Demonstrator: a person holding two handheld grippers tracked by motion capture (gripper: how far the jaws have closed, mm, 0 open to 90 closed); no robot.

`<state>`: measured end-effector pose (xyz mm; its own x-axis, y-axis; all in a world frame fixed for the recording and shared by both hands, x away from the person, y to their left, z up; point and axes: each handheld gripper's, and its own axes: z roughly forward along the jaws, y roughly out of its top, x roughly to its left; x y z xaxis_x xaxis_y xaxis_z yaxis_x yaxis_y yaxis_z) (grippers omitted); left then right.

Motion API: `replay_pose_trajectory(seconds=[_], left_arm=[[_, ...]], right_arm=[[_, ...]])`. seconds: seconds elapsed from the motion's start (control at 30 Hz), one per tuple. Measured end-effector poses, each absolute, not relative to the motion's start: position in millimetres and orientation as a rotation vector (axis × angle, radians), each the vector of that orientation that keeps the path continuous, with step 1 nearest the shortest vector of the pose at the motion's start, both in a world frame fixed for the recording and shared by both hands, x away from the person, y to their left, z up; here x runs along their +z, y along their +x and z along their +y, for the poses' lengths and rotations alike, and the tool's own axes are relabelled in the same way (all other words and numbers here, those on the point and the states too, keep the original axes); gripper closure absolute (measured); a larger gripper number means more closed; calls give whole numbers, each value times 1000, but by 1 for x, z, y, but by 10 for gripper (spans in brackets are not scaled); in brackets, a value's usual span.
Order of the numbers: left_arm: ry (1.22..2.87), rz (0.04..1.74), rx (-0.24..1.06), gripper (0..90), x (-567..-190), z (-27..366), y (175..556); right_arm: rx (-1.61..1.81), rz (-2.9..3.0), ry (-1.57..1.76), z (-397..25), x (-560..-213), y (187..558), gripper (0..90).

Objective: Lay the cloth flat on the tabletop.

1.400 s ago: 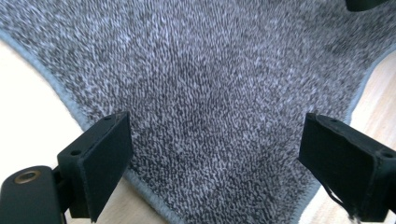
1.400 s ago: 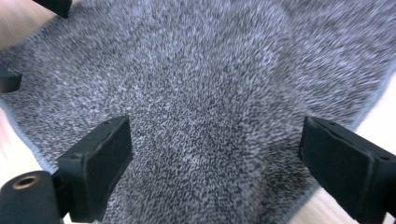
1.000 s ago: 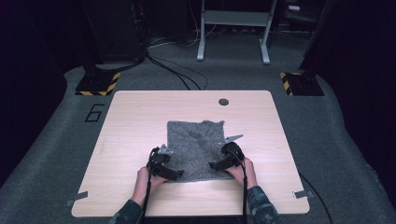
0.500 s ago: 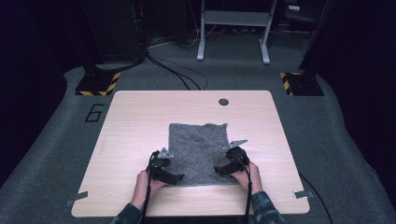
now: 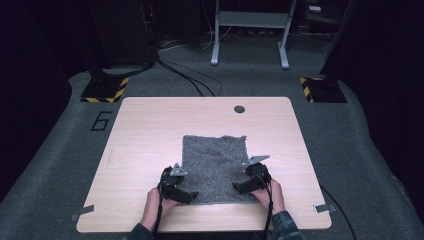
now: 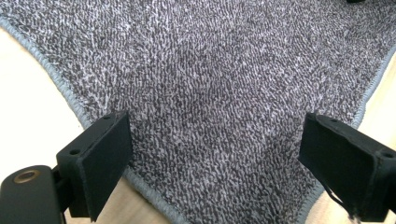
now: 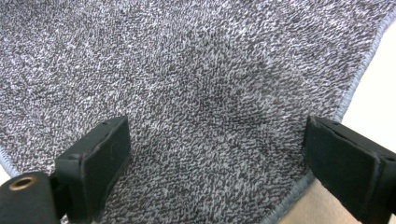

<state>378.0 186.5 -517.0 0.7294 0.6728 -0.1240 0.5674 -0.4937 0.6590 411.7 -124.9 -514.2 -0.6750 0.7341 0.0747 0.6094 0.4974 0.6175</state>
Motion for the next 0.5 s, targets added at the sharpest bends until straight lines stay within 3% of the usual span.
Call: replay_pose_trajectory(seconds=[0.5], left_arm=[[2209,917,179,97,-518,180,362]], right_arm=[[927,2531,1182,-135,-514,395,85]])
